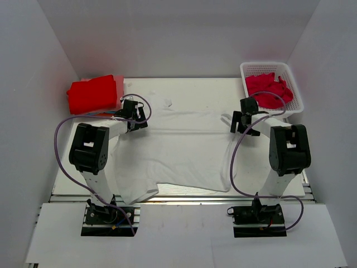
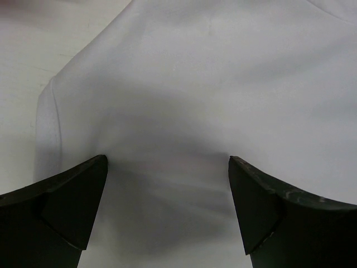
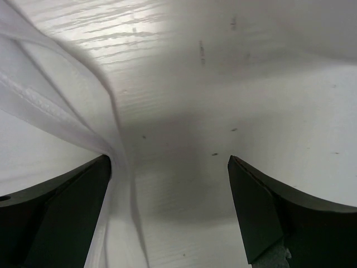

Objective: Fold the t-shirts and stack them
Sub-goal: Flatten out the tshirt, then grap the side of the flattened tshirt closest away from the robot with both arms

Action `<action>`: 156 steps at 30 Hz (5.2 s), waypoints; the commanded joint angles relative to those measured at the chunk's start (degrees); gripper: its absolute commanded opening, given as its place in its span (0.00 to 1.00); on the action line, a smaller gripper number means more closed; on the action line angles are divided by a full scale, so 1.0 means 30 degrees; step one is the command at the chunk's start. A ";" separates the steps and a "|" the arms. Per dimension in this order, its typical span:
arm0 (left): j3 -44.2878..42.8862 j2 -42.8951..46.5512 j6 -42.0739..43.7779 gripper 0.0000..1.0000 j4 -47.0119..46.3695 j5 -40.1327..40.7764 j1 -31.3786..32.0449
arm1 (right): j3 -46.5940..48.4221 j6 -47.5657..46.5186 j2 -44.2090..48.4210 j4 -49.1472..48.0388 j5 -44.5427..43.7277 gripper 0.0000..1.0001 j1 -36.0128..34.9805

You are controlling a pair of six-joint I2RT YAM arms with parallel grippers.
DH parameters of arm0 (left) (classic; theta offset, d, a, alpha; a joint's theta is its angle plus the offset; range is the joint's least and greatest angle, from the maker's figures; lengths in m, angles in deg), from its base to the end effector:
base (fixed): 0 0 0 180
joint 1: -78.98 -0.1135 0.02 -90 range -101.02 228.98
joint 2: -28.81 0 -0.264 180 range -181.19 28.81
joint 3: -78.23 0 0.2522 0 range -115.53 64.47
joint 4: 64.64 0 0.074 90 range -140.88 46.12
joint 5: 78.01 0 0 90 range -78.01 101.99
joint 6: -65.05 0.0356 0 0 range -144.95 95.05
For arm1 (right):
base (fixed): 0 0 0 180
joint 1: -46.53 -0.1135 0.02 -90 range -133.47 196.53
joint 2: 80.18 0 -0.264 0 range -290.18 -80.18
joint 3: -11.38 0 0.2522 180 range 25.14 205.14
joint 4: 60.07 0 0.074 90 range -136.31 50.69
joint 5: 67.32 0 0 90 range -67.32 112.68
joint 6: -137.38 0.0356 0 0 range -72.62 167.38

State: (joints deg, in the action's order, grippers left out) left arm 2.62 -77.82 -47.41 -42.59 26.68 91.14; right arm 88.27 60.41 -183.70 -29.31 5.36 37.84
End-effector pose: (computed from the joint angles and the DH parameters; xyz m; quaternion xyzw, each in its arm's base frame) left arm 0.3703 -0.0706 0.1498 -0.1248 0.9333 0.0223 0.3360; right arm 0.3628 0.0447 0.1662 0.0782 0.9466 -0.0896 0.2998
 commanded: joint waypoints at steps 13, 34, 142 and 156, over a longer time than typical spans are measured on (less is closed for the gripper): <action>0.0576 -0.0463 0.0892 1.00 0.0518 -0.1355 -0.0217 | -0.0652 -0.1734 0.3217 0.0403 0.4325 0.90 0.2313; -0.0801 -0.1019 -0.0219 1.00 0.1366 -0.1384 -0.0217 | -0.4782 0.0195 0.6647 0.3855 0.3725 0.90 -0.5774; 0.9744 1.2372 -0.5170 0.88 0.7813 -0.4841 0.0281 | -0.6308 0.5820 1.1892 -0.2121 0.0033 0.90 -0.2143; 1.0097 0.9615 -0.3884 0.23 0.5760 -0.6335 0.0809 | -0.6279 0.6113 1.1246 0.0691 -0.0815 0.90 -0.2143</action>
State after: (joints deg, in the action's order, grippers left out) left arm 30.80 -46.24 -61.18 -25.15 10.23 92.98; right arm 69.30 77.46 -150.20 -30.56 5.90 31.13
